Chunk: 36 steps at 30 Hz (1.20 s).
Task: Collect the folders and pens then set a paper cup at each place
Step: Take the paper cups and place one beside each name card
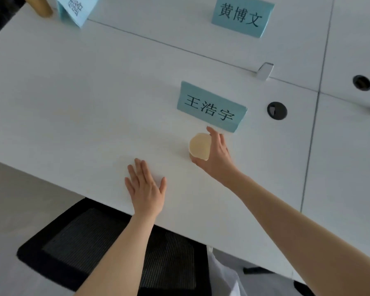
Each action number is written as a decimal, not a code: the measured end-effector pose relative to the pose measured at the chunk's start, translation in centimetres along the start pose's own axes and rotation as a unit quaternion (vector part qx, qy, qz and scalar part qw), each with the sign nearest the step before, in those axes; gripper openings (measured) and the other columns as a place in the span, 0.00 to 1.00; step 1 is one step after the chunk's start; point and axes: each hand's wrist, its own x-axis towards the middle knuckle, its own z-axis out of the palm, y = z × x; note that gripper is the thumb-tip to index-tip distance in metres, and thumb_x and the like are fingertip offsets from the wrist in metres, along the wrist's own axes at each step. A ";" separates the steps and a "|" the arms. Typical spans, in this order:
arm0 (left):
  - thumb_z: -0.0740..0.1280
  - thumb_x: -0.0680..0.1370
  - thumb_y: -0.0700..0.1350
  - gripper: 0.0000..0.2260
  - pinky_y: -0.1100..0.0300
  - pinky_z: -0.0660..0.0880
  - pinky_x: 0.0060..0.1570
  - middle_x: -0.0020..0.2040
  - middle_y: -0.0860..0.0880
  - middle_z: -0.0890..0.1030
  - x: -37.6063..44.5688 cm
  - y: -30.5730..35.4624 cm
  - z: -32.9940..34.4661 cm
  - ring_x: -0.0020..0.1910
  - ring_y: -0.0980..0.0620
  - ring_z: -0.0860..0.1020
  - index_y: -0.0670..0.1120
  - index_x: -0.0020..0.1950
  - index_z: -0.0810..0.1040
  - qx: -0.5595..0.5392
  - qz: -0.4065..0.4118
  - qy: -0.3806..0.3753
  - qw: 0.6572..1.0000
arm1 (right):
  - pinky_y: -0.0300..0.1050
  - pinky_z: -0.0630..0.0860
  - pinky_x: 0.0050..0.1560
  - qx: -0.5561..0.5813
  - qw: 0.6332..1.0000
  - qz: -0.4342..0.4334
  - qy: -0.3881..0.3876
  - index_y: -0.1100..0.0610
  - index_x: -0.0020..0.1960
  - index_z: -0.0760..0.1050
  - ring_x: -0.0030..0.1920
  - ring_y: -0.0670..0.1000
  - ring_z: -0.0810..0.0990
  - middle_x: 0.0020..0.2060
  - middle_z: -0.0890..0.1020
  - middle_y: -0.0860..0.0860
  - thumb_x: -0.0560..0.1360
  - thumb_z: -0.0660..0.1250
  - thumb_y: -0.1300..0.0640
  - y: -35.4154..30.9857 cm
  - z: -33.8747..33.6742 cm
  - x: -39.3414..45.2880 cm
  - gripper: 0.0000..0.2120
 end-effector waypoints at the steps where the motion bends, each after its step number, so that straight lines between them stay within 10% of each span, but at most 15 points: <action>1: 0.50 0.80 0.61 0.36 0.39 0.52 0.73 0.80 0.40 0.51 0.1 -0.2 0.1 0.78 0.37 0.50 0.38 0.79 0.50 0.008 0.003 0.003 1.000 | 0.51 0.62 0.69 0.002 1.000 0.001 0.002 0.52 0.76 0.52 0.71 0.57 0.64 0.70 0.62 0.54 0.69 0.76 0.56 0.0 0.3 0.2 0.45; 7: 0.48 0.78 0.61 0.36 0.37 0.57 0.70 0.78 0.38 0.57 0.3 -0.2 0.2 0.77 0.36 0.55 0.37 0.78 0.55 0.008 0.012 0.014 1.000 | 0.41 0.56 0.68 0.014 1.000 0.017 0.011 0.54 0.78 0.46 0.74 0.53 0.60 0.74 0.59 0.54 0.69 0.76 0.58 0.2 0.9 -0.1 0.50; 18: 0.61 0.79 0.54 0.37 0.39 0.45 0.74 0.80 0.44 0.43 1.5 1.8 -1.8 0.78 0.37 0.41 0.41 0.79 0.46 -0.040 -0.006 -0.032 0.999 | 0.52 0.68 0.68 0.088 0.985 0.131 0.067 0.55 0.75 0.57 0.67 0.55 0.70 0.67 0.69 0.55 0.68 0.77 0.58 1.9 2.2 -1.1 0.42; 25: 0.73 0.72 0.43 0.36 0.49 0.58 0.74 0.75 0.47 0.65 4.9 6.2 -4.3 0.77 0.45 0.53 0.44 0.76 0.60 -0.226 0.204 -0.054 0.951 | 0.59 0.70 0.66 0.138 0.982 0.104 0.073 0.50 0.74 0.58 0.66 0.54 0.70 0.66 0.70 0.53 0.65 0.79 0.56 1.9 1.9 -0.6 0.45; 36: 0.76 0.68 0.42 0.27 0.50 0.72 0.62 0.62 0.47 0.77 5.0 8.7 -2.7 0.68 0.45 0.69 0.41 0.65 0.72 -0.262 0.238 -0.020 0.935 | 0.53 0.70 0.66 0.154 0.983 0.057 0.086 0.50 0.71 0.64 0.65 0.52 0.72 0.66 0.72 0.51 0.66 0.78 0.57 2.8 1.3 -0.5 0.38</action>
